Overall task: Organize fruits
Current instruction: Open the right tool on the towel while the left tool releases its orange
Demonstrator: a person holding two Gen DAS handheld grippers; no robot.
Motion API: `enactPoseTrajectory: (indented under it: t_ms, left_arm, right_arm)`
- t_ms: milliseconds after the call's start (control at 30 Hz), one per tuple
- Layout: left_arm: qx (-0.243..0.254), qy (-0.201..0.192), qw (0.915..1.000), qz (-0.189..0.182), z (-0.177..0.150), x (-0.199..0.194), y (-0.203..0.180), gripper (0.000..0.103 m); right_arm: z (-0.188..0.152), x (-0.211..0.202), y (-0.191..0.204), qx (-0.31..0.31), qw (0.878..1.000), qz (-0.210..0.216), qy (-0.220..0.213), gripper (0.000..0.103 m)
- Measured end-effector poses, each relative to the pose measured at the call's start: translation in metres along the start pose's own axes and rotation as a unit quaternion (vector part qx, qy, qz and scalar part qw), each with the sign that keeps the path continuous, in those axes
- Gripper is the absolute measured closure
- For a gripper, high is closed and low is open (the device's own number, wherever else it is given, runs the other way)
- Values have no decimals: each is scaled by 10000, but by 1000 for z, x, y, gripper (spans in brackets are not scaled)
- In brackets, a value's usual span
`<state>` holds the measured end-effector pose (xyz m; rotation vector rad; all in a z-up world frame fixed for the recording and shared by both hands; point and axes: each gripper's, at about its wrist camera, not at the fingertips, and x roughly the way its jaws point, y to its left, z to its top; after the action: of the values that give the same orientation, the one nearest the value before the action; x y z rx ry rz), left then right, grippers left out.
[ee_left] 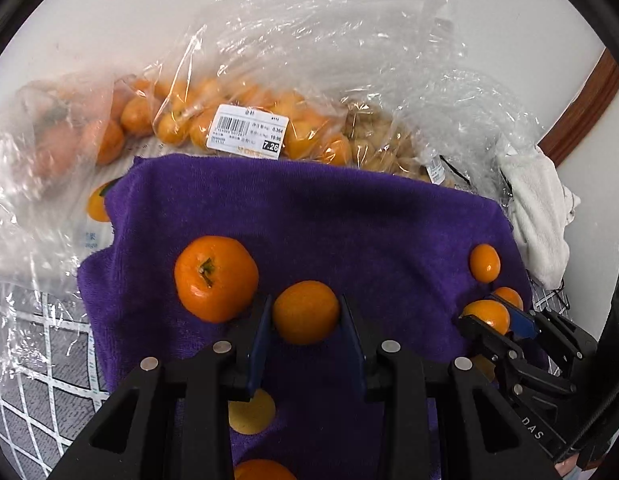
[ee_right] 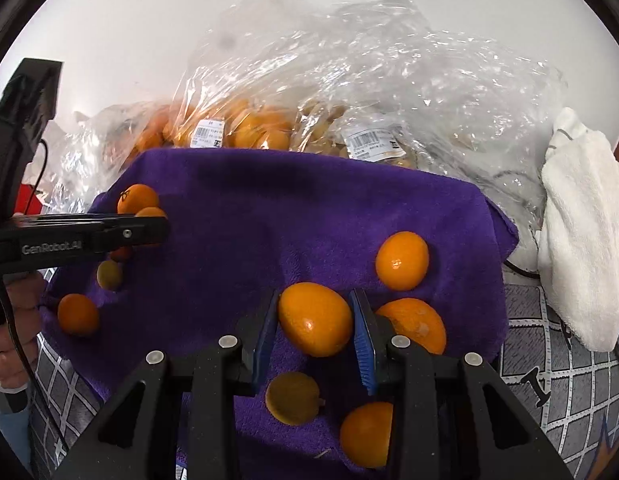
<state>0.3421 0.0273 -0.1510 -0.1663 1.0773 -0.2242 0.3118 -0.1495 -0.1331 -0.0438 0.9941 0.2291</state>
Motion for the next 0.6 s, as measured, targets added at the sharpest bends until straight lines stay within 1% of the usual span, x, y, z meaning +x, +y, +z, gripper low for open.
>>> enactPoseTrajectory:
  t_ms: [100,200,533,600]
  left_arm:
    - [-5,42,10000,-5,-1,5,1,71]
    - [37,4,10000,9,1,9,-3,71]
    - [166,-18,9998,62,-1,10,-8,71]
    - [165,-17,9999,-35,0,11,-9,68]
  right_arm:
    - [0,1,0,-20,10000,-24,-22,67]
    - [1,1,0,-23,10000,-24,-29,67]
    - [-1,0,4,-192,9997,-134,-77,67]
    - [-1,0,4,-190,9997,-121,-77,65]
